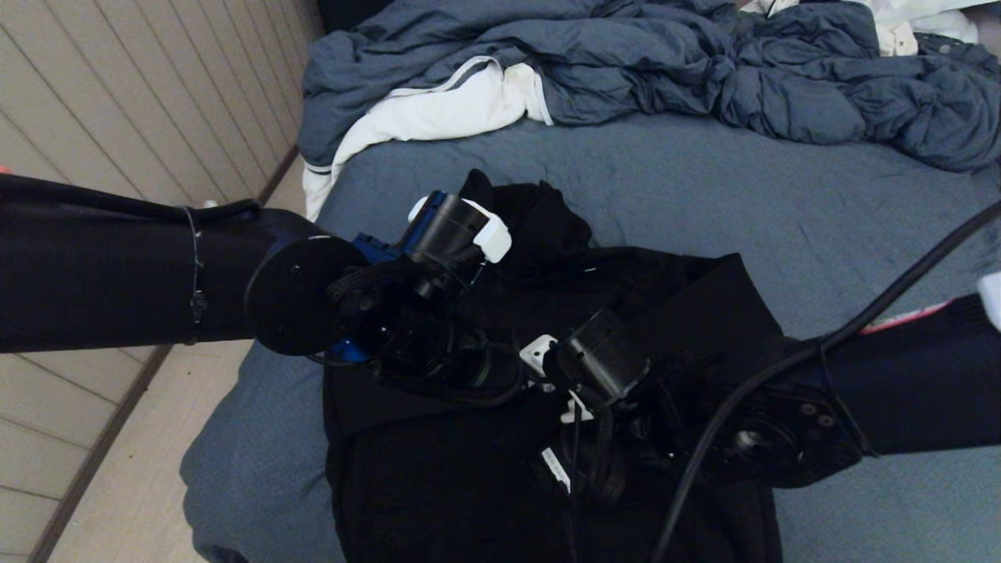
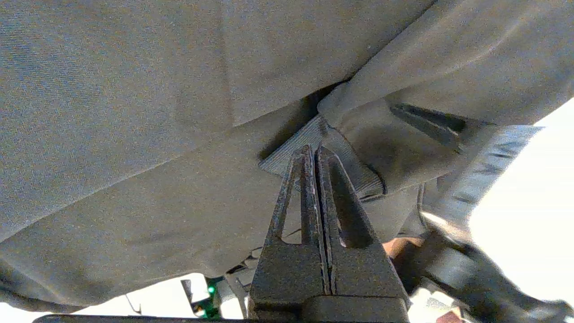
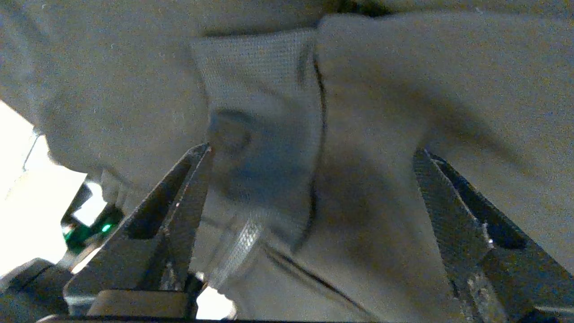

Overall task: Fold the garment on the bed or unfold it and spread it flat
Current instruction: Unfold the black sweatshirt

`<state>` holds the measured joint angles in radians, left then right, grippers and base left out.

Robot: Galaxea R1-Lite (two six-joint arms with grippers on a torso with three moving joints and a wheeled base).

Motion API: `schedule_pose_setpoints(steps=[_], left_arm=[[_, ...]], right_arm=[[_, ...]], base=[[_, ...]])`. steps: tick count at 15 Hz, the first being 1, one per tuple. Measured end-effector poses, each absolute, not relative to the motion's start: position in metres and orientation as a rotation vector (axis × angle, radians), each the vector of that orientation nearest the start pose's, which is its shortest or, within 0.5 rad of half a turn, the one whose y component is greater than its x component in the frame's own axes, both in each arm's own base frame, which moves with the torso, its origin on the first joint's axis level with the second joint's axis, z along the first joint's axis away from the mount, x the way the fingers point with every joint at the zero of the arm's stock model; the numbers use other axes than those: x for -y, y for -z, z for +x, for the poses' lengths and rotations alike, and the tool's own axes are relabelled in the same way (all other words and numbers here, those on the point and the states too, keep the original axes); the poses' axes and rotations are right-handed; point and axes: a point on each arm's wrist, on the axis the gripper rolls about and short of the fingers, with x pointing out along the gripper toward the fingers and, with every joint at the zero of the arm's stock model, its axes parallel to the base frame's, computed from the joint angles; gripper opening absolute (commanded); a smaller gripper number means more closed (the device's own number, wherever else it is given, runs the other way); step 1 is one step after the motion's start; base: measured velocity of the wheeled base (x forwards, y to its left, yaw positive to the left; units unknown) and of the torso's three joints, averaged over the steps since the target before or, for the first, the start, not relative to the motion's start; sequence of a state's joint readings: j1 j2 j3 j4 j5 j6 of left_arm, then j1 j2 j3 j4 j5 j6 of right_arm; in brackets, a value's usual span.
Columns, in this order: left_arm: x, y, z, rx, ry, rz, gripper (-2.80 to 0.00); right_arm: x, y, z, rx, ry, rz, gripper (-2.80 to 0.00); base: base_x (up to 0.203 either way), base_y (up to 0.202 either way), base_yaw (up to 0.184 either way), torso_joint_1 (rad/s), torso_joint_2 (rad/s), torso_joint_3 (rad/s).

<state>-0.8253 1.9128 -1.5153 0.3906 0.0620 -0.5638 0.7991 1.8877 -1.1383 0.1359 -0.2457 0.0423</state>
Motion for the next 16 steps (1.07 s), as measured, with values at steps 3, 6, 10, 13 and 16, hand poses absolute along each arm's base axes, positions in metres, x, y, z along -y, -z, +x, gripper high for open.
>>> schedule_pose_setpoints(steps=[3, 6, 10, 13, 16], left_arm=[[0.266, -0.212, 0.247, -0.897, 0.489, -0.168, -2.80], [0.266, -0.212, 0.247, -0.896, 0.489, -0.168, -2.80], [0.266, -0.211, 0.248, -0.900, 0.488, -0.169, -2.80], [0.267, -0.211, 0.248, -0.903, 0.483, -0.176, -2.80], [0.267, -0.211, 0.248, -0.903, 0.484, -0.177, -2.80]], right_arm=[[-0.244, -0.129, 0.244, -0.768, -0.490, -0.433, 0.00], [-0.247, -0.119, 0.246, -0.784, -0.481, -0.450, -2.80], [-0.248, -0.114, 0.248, -0.782, -0.459, -0.465, 0.00], [-0.248, -0.113, 0.249, -0.784, -0.457, -0.465, 0.00], [-0.248, -0.113, 0.249, -0.780, -0.456, -0.463, 0.00]], base=[[0.000, 0.000, 0.000, 0.000, 0.00, 0.000], [0.000, 0.000, 0.000, 0.000, 0.00, 0.000], [0.000, 0.000, 0.000, 0.000, 0.00, 0.000], [0.000, 0.000, 0.000, 0.000, 0.00, 0.000], [0.000, 0.000, 0.000, 0.000, 0.00, 0.000]])
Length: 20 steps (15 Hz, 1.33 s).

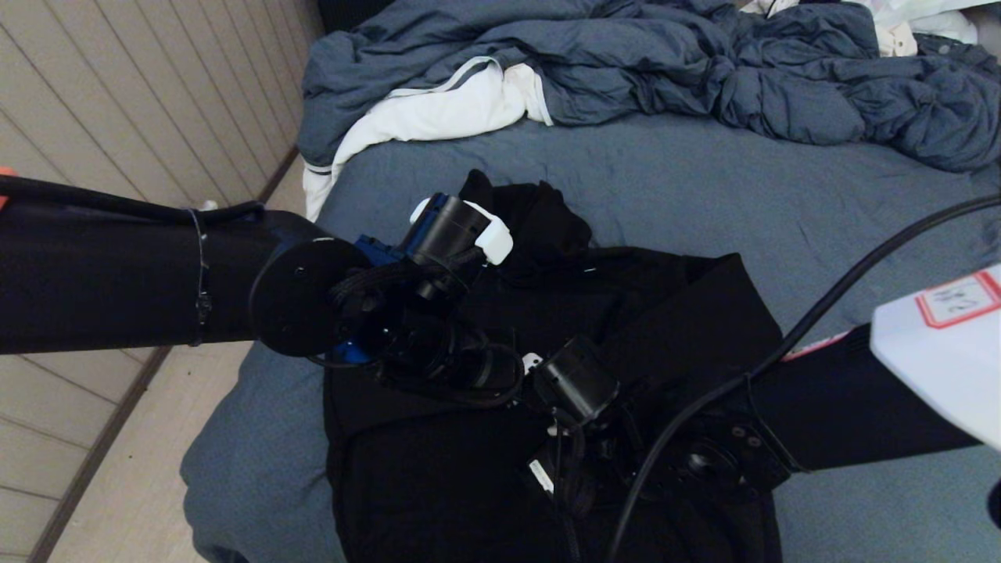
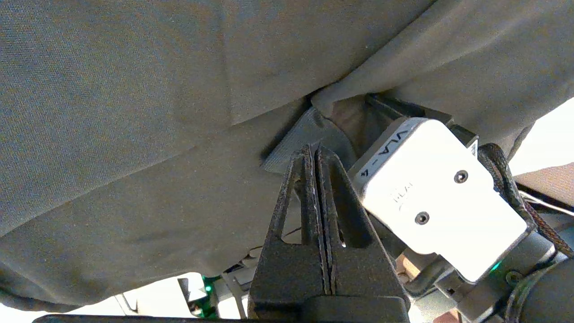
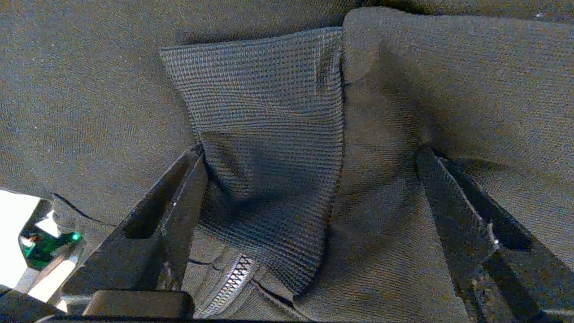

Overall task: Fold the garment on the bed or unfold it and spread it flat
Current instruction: Unfold the black sweatshirt

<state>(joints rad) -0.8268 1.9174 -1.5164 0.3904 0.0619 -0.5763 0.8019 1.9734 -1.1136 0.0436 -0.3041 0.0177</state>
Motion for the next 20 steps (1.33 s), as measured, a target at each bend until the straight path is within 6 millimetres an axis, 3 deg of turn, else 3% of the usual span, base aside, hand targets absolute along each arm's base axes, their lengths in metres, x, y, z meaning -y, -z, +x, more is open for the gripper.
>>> schedule_pose_setpoints(steps=[15, 16, 20], left_arm=[[0.2676, -0.2103, 0.2471, -0.905, 0.485, -0.176, -2.80], [0.2677, -0.2103, 0.2470, -0.904, 0.485, -0.176, -2.80], [0.2681, -0.2102, 0.2464, -0.906, 0.487, -0.175, -2.80]], right_arm=[[-0.2480, -0.1091, 0.2490, -0.755, -0.433, -0.492, 0.00], [-0.2479, -0.1089, 0.2489, -0.755, -0.434, -0.492, -2.80], [-0.2470, -0.1085, 0.2480, -0.757, -0.433, -0.495, -2.80]], base=[[0.000, 0.000, 0.000, 0.000, 0.00, 0.000], [0.000, 0.000, 0.000, 0.000, 0.00, 0.000], [0.000, 0.000, 0.000, 0.000, 0.00, 0.000]])
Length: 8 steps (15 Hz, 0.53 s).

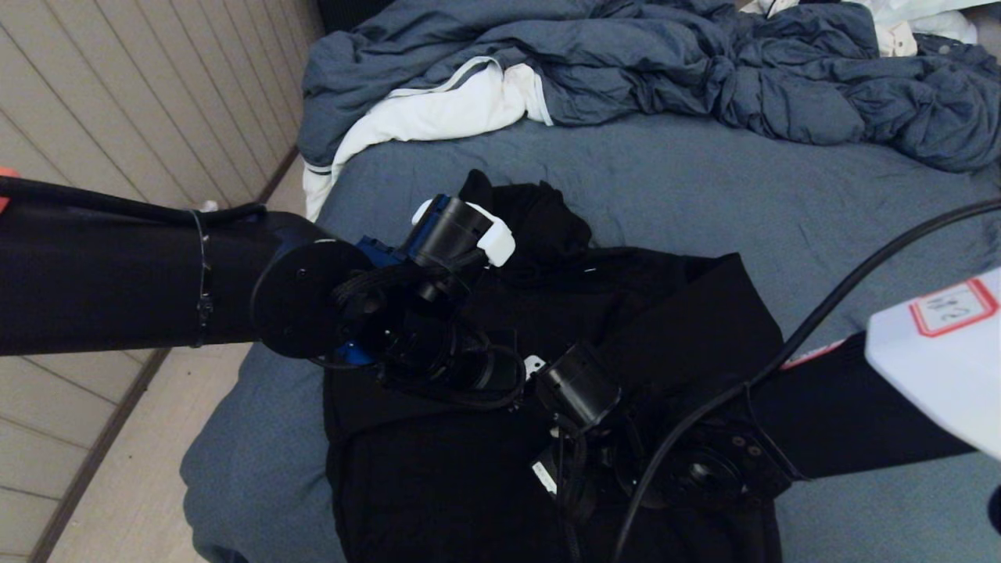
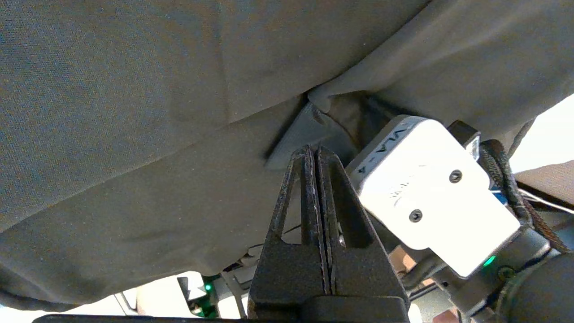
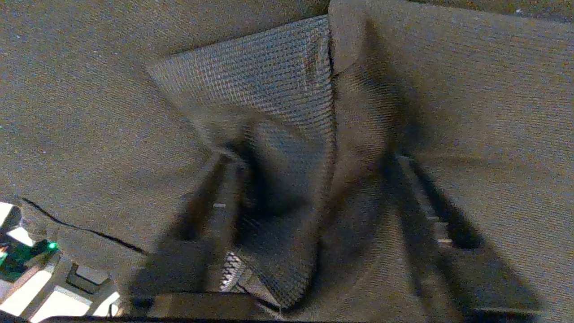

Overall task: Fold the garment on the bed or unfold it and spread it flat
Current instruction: Unfold the black sweatshirt

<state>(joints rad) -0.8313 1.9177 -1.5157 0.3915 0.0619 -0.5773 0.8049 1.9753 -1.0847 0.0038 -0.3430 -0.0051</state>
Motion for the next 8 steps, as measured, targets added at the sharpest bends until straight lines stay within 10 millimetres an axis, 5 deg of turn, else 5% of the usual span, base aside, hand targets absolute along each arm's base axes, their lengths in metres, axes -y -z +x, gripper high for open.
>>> schedule_pose_setpoints(steps=[3, 4, 8], left_arm=[[0.2682, -0.2102, 0.2463, -0.906, 0.487, -0.175, -2.80], [0.2682, -0.2102, 0.2463, -0.906, 0.487, -0.175, -2.80], [0.2684, -0.2102, 0.2461, -0.906, 0.488, -0.174, -2.80]], right_arm=[[-0.2472, -0.1084, 0.2477, -0.755, -0.438, -0.507, -2.80], [-0.2470, -0.1079, 0.2474, -0.756, -0.437, -0.507, 0.00], [-0.2471, -0.1081, 0.2473, -0.756, -0.439, -0.509, 0.00]], base=[[0.000, 0.000, 0.000, 0.000, 0.00, 0.000], [0.000, 0.000, 0.000, 0.000, 0.00, 0.000], [0.000, 0.000, 0.000, 0.000, 0.00, 0.000]])
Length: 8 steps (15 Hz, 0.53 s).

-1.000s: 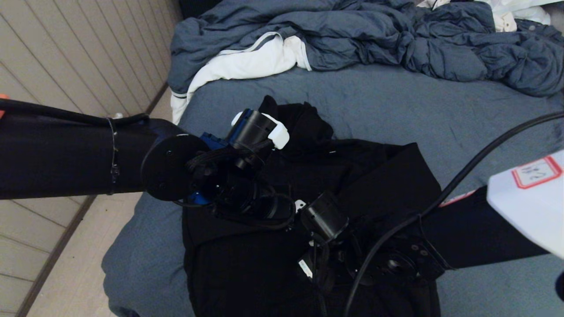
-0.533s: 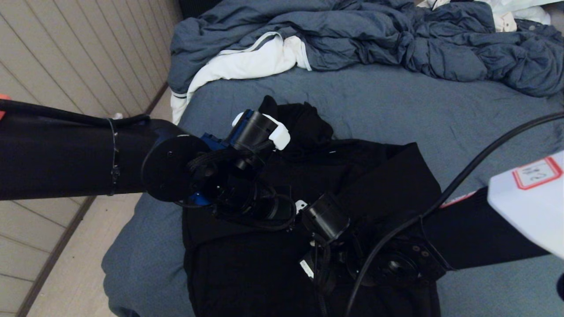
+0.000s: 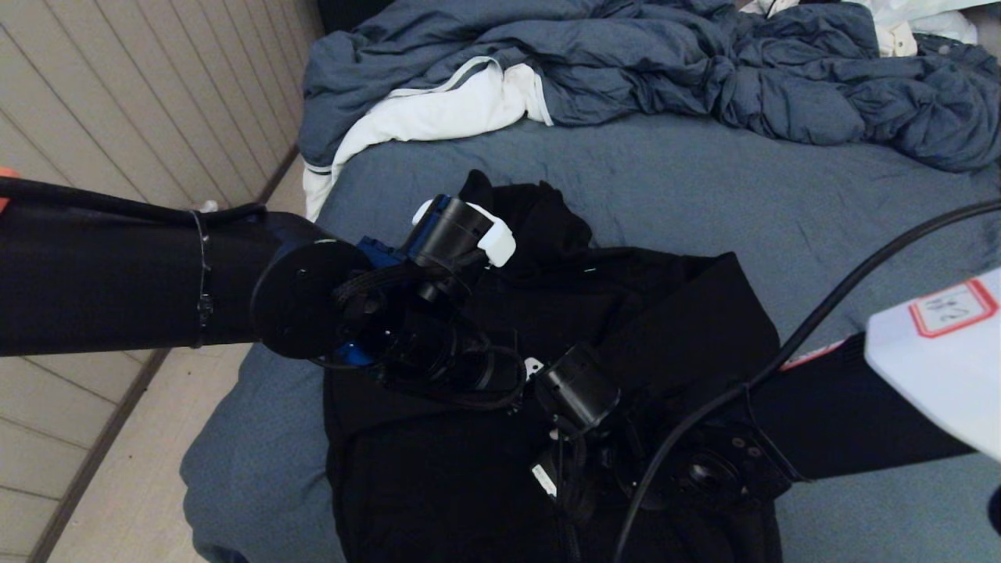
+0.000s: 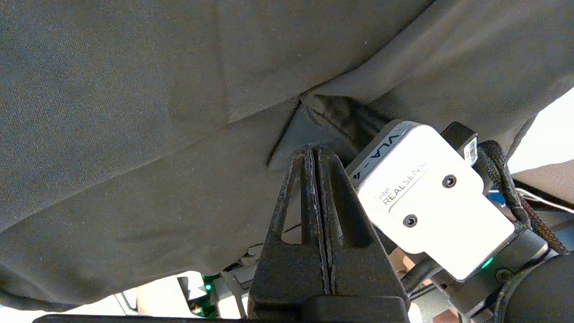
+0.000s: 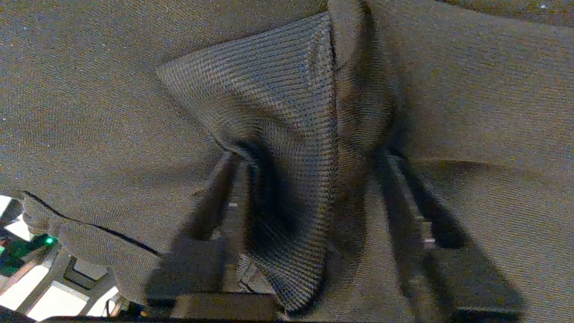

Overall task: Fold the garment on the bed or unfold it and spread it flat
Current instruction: Unfold the black sweatshirt

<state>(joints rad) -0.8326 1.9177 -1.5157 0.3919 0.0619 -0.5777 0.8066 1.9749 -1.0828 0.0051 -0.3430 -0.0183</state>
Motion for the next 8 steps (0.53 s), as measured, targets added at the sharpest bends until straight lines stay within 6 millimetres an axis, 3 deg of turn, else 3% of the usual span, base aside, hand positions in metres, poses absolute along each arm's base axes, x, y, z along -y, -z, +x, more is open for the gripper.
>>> schedule_pose_setpoints(steps=[8], left_arm=[[0.269, -0.210, 0.246, -0.906, 0.490, -0.174, -2.80]], right_arm=[[-0.245, -0.118, 0.249, -0.720, -0.432, -0.481, 0.00]], base=[[0.000, 0.000, 0.000, 0.000, 0.00, 0.000]])
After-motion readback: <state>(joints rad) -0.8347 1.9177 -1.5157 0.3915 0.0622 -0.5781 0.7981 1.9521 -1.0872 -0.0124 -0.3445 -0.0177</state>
